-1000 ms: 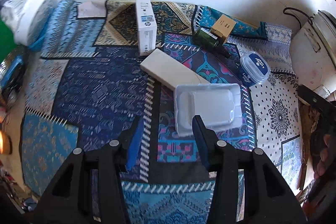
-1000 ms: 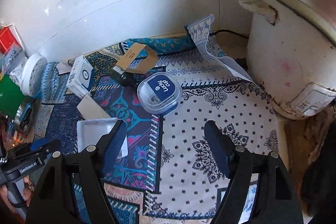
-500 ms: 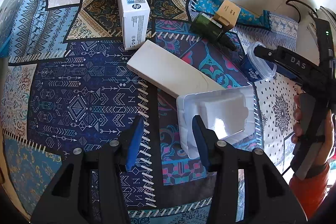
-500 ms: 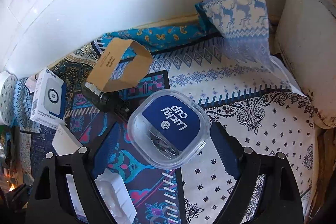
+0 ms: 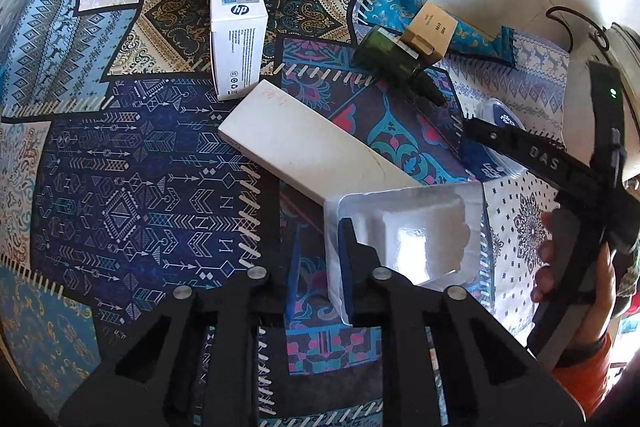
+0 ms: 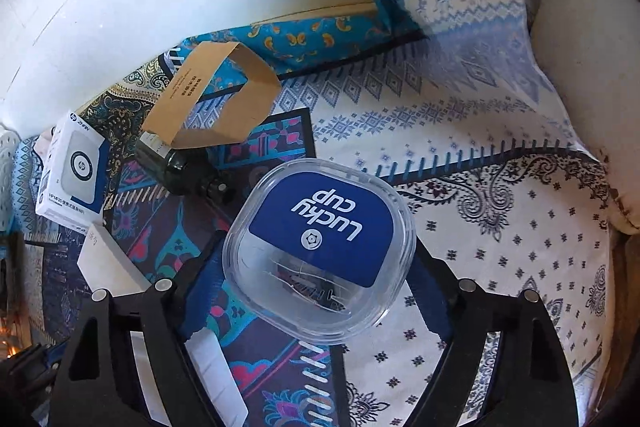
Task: Collect trash
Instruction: 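Grasp the white plastic tray with the left tool while the right tool grasps the clear Lucky cup box, then lift the tray and Lucky cup box and carry them down toward the bin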
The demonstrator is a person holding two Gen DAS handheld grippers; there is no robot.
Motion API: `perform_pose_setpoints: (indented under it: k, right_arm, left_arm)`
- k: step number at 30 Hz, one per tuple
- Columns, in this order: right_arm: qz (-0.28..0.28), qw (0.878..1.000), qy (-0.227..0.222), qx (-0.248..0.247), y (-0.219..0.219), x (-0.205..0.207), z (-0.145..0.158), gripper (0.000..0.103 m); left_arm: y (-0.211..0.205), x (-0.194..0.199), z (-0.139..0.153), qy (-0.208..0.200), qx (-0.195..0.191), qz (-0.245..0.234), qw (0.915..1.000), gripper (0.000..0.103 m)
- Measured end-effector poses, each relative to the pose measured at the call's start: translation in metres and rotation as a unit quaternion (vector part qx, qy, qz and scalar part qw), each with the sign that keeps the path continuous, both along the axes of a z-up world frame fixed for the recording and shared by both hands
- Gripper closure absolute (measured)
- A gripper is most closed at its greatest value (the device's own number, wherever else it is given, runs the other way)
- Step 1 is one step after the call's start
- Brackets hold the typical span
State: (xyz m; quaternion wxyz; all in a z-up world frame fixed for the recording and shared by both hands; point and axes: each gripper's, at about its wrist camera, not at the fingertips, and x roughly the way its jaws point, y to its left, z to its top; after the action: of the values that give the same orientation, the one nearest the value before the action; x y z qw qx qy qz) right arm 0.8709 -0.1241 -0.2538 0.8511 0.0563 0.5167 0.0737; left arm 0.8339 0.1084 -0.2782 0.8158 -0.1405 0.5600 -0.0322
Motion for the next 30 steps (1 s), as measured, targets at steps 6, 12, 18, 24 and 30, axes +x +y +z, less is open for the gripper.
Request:
perform_pose_setpoints:
  k: [6,12,18,24,30]
  right_arm:
    - [0.006,1.000,-0.020,-0.007,-0.018,-0.019,0.015,0.027]
    - [0.012,0.999,-0.042,-0.001,-0.037,-0.043,0.038,0.027]
    - [0.032,0.997,-0.071,0.009,-0.048,-0.072,0.067,0.027]
    - [0.078,0.991,-0.111,0.020,-0.051,-0.112,0.099,0.027]
    - [0.137,0.980,-0.139,0.024,-0.054,-0.160,0.122,0.027]
  left_arm:
    - [-0.006,0.003,-0.005,-0.006,0.019,0.007,0.9998,0.102]
    - [-0.013,-0.006,0.011,-0.028,0.035,0.009,0.9990,0.103]
    - [-0.028,-0.030,0.050,-0.070,0.052,0.018,0.9961,0.103]
    - [-0.050,-0.073,0.091,-0.118,0.062,0.053,0.9897,0.103]
    - [-0.067,-0.134,0.124,-0.152,0.067,0.092,0.9818,0.103]
